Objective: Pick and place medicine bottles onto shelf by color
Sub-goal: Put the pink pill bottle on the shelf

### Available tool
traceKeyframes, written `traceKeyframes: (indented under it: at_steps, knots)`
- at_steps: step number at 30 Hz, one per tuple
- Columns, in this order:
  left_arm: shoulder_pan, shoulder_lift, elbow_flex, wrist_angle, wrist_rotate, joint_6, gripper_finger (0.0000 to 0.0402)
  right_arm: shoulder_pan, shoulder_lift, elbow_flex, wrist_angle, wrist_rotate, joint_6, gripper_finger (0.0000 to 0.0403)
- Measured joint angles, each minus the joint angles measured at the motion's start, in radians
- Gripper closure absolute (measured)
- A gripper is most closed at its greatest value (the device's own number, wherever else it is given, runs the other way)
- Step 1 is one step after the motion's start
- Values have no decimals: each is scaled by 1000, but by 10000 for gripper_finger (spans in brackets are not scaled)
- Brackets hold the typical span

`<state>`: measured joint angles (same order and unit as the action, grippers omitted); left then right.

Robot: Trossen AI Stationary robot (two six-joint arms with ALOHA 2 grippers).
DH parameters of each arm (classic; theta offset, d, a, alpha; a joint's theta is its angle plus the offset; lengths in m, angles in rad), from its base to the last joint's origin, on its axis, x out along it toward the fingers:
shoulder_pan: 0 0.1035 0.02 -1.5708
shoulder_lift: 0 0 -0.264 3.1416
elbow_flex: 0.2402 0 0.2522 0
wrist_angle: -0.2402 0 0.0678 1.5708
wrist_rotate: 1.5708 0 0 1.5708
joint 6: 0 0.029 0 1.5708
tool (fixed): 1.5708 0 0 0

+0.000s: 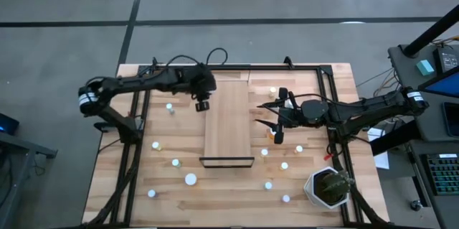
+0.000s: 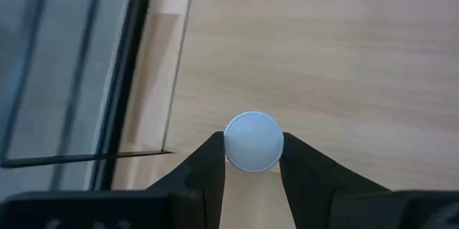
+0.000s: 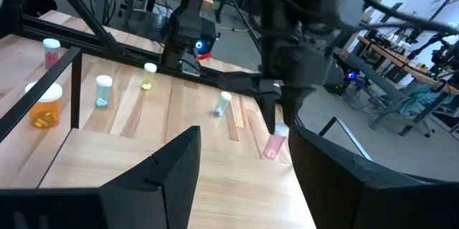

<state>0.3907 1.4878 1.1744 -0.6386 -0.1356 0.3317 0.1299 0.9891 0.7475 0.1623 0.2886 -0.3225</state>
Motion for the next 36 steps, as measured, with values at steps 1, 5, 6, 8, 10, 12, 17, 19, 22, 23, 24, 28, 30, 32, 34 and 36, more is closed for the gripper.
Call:
traceKeyframes:
  at_steps: [1, 5, 6, 8, 10, 12, 17, 19, 22, 23, 24, 28, 30, 32, 34, 36]
  knots:
    - [14, 8, 2, 2, 20, 12, 303, 0, 0, 0, 0, 0, 0, 199]
    - [58, 40, -1, 30, 49, 19, 303, 0, 0, 0, 0, 0, -1, 199]
    - [66, 49, -2, 37, 50, 20, 303, 0, 0, 0, 0, 0, -2, 199]
    - [78, 65, -2, 53, 52, 20, 303, 0, 0, 0, 0, 0, -2, 199]
    - [87, 80, 1, 67, 52, 19, 303, 0, 0, 0, 0, 0, -4, 199]
    - [98, 88, 3, 80, 52, 12, 303, 0, 0, 0, 0, 0, -8, 199]
    - [124, 98, -3, 95, 54, -53, 304, 0, 0, 0, 0, 0, -8, 199]
    - [127, 100, -3, 96, 54, -61, 304, 0, 0, 0, 0, 0, -10, 199]
    - [129, 100, -3, 103, 54, -61, 304, 0, 0, 0, 0, 0, -10, 199]
    - [132, 100, -3, 108, 54, -61, 304, 0, 0, 0, 0, 0, -10, 199]
    - [135, 100, -3, 112, 52, -61, 304, 0, 0, 0, 0, 0, -10, 199]
    - [147, 100, -4, 105, 49, -83, 298, 0, 0, 0, 0, 0, -10, 199]
    - [152, 100, -5, 106, 49, -96, 289, 0, 0, 0, 0, 0, -10, 199]
    - [153, 100, -9, 106, 50, -98, 281, 0, 0, 0, 0, 0, -10, 199]
    - [153, 100, -12, 107, 50, -98, 276, 0, 0, 0, 0, 0, -10, 199]
    - [153, 100, -15, 109, 50, -105, 274, 0, 0, 0, 0, 0, -10, 199]
